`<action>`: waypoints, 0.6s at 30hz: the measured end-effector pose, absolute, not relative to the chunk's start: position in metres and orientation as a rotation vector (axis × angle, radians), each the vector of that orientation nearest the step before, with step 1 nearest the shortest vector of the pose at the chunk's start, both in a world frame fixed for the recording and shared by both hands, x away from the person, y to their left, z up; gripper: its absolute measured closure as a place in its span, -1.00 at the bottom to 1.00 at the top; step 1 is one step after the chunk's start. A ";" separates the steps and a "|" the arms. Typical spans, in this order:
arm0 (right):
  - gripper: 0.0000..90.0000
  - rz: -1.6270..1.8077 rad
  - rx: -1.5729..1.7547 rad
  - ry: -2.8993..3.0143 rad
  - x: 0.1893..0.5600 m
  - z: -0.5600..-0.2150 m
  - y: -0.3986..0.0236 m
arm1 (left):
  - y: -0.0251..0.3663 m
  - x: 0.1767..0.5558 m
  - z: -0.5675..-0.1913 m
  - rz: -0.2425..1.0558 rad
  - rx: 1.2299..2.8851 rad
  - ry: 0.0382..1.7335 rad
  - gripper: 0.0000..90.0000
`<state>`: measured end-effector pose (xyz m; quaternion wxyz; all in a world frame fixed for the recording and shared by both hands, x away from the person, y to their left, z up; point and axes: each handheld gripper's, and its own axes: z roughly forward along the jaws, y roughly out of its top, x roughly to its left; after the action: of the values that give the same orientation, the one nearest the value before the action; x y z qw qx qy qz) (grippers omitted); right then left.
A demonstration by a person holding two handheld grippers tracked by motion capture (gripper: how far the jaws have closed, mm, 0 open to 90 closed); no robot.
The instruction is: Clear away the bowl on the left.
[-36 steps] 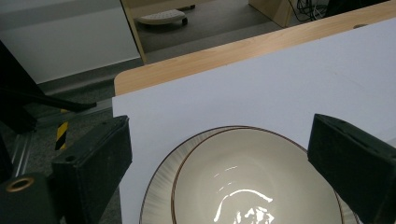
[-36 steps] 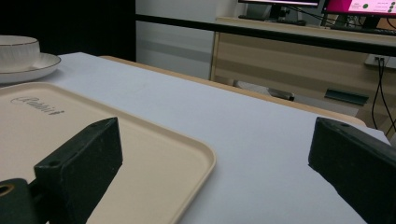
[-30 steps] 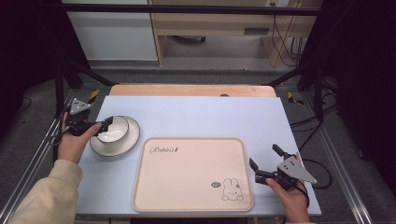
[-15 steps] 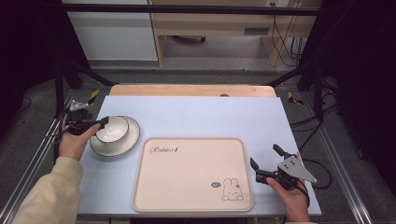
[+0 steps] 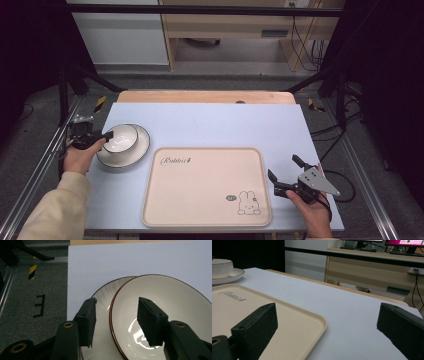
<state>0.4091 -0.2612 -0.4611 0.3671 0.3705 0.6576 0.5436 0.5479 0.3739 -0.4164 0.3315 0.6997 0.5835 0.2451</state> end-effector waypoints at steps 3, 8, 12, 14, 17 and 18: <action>-0.92 1.398 0.951 1.691 0.410 -0.462 -0.261 | 0.375 0.549 -0.420 0.604 1.824 1.546 0.20; -0.92 1.399 0.955 1.695 0.410 -0.462 -0.261 | 0.375 0.550 -0.422 0.587 1.818 1.577 0.29; -0.93 1.401 0.955 1.696 0.410 -0.462 -0.261 | 0.374 0.551 -0.426 0.571 1.831 1.572 0.36; -0.93 1.402 0.955 1.699 0.410 -0.462 -0.261 | 0.374 0.551 -0.427 0.568 1.837 1.574 0.39; -0.93 1.401 0.950 1.702 0.410 -0.462 -0.261 | 0.374 0.551 -0.430 0.562 1.832 1.591 0.44; -0.93 1.397 0.952 1.708 0.410 -0.462 -0.260 | 0.374 0.551 -0.430 0.561 1.831 1.592 0.45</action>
<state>0.4099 -0.2605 -0.4619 0.3607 0.3696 0.6630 0.5420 0.5508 0.3737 -0.4305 0.3198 0.6966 0.6057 0.2135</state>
